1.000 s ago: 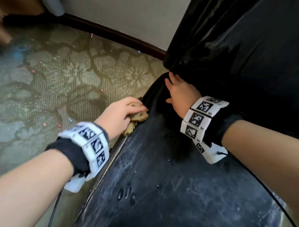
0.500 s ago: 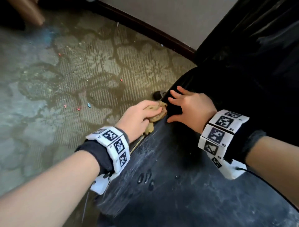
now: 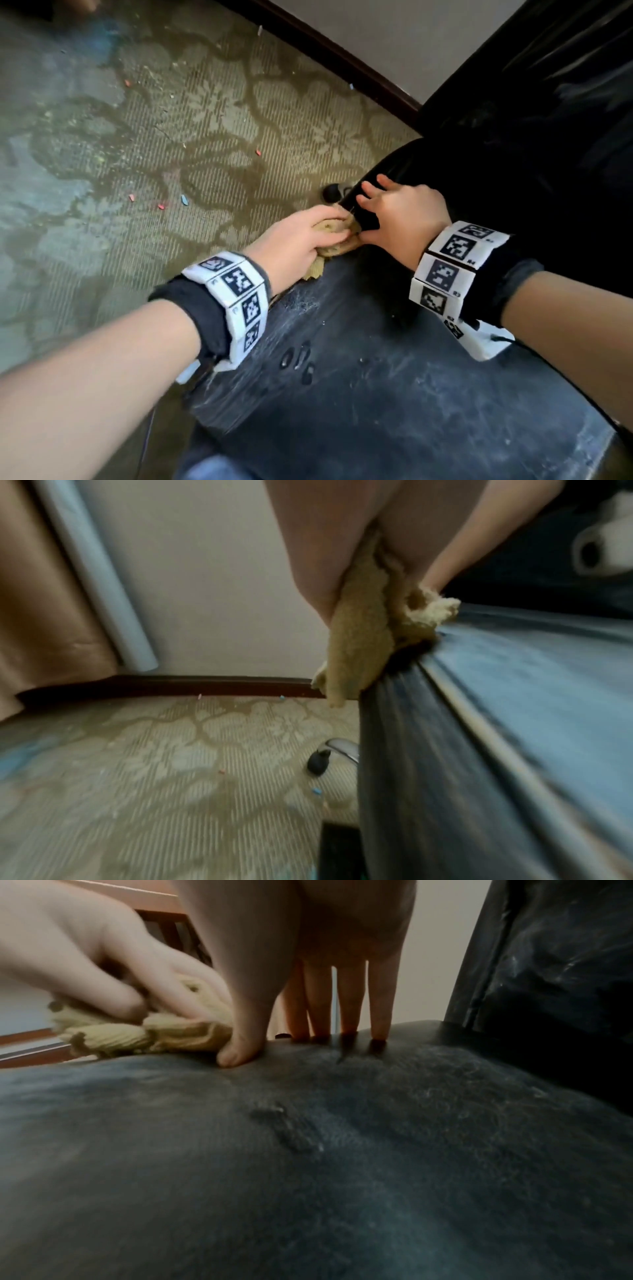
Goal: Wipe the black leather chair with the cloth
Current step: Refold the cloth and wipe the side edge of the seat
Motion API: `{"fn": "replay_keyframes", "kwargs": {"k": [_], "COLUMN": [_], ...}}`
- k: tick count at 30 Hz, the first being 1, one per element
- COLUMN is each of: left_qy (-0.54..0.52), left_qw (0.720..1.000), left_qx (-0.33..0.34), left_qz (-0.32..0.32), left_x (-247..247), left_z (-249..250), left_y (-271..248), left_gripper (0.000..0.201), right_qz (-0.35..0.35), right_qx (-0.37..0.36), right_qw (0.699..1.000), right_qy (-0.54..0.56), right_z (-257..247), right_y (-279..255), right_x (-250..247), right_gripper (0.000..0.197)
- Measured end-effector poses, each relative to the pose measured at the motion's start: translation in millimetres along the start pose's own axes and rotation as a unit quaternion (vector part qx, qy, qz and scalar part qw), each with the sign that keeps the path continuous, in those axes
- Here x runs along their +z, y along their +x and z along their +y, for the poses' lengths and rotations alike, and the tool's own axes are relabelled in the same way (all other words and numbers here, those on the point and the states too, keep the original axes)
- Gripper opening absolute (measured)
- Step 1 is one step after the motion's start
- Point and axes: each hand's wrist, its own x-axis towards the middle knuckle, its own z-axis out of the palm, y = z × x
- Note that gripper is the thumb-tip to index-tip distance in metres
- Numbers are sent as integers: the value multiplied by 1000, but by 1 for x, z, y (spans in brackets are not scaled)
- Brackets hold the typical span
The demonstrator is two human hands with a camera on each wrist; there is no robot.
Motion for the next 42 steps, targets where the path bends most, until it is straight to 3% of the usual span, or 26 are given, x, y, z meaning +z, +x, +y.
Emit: {"fn": "replay_keyframes", "kwargs": {"k": [3, 8, 10, 14, 16, 20, 24, 27, 30, 33, 36, 40, 42], "left_qy": [-29, -43, -24, -43, -57, -151, -75, -77, -88, -118, -76, -40, 0], "left_qw": [999, 994, 995, 997, 994, 980, 978, 977, 986, 988, 997, 995, 994], "left_qx": [-32, -39, -29, -67, -93, -130, -143, -158, -138, -97, -6, 8, 17], "left_qz": [-9, -90, -93, -12, -1, -31, -136, -121, -30, -8, -30, -93, -112], "left_x": [5, -11, -17, -14, -2, -2, -8, -10, -3, 7, 12, 12, 9], "left_z": [-4, -12, -15, -10, -8, -6, -36, -41, -25, -7, -16, -40, -45], "left_y": [-41, -111, -95, -24, -16, -82, -156, -156, -110, -85, -120, -196, -204], "left_gripper": [43, 46, 48, 48, 46, 39, 56, 65, 65, 56, 39, 37, 68], "right_qz": [-13, -33, -33, -23, -23, -28, -35, -37, -42, -40, -37, -43, -47], "right_qx": [2, 3, 4, 7, 11, 11, 3, 1, 8, 9, 7, 11, 15], "right_qw": [1000, 999, 999, 1000, 1000, 999, 999, 999, 999, 999, 999, 999, 999], "right_qy": [0, -7, -8, -14, -17, -15, -19, -23, -20, -20, -24, -25, -22], "right_z": [1, -1, -2, -5, -6, -7, -9, -11, -12, -12, -11, -13, -13], "right_y": [0, 3, 3, 0, -2, -3, -4, -3, -4, -6, -6, -5, -5], "right_x": [0, -1, -2, -4, -4, -4, -3, -2, -1, -3, -2, -3, -2], "right_gripper": [73, 77, 77, 76, 76, 75, 73, 73, 72, 72, 73, 72, 72]}}
